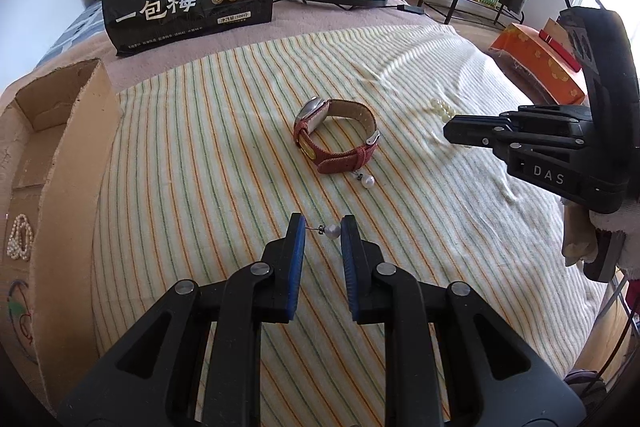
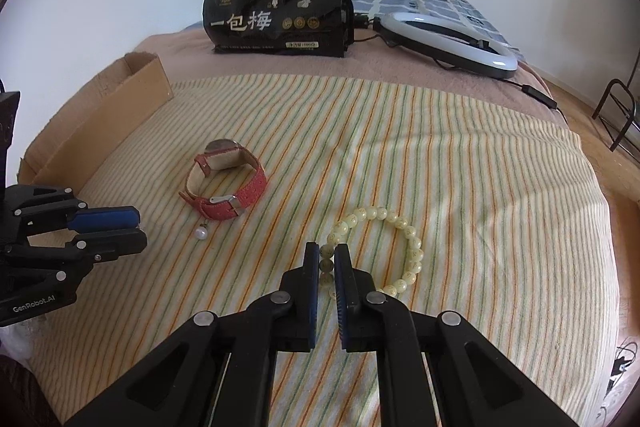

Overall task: Organize jewelry
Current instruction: 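Carry the earring and bead bracelet with both tools over the box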

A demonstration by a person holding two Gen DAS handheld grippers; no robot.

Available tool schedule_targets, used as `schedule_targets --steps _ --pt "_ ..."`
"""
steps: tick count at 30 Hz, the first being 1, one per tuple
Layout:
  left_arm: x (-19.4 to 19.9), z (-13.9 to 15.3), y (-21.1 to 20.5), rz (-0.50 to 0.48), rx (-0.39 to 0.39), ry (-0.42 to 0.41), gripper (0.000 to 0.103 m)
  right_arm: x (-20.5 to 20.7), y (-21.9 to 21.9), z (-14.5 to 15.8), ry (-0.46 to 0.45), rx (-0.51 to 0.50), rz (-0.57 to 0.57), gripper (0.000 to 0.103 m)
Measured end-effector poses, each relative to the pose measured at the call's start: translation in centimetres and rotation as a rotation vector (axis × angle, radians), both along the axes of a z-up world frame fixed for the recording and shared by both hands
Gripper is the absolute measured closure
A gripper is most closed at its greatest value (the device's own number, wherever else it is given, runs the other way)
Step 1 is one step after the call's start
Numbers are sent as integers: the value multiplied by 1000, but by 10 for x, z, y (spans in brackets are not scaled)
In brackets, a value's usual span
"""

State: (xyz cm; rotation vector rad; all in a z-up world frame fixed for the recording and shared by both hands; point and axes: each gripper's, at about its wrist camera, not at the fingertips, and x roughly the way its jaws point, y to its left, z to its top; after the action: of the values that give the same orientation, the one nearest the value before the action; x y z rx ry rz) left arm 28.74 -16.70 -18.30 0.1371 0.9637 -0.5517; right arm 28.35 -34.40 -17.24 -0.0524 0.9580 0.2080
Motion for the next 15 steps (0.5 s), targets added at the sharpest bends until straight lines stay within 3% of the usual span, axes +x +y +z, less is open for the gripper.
schedule_targets --steps 15 --pt "-17 41 21 21 -50 -57 86 -30 0 60 -98 51 -26 98"
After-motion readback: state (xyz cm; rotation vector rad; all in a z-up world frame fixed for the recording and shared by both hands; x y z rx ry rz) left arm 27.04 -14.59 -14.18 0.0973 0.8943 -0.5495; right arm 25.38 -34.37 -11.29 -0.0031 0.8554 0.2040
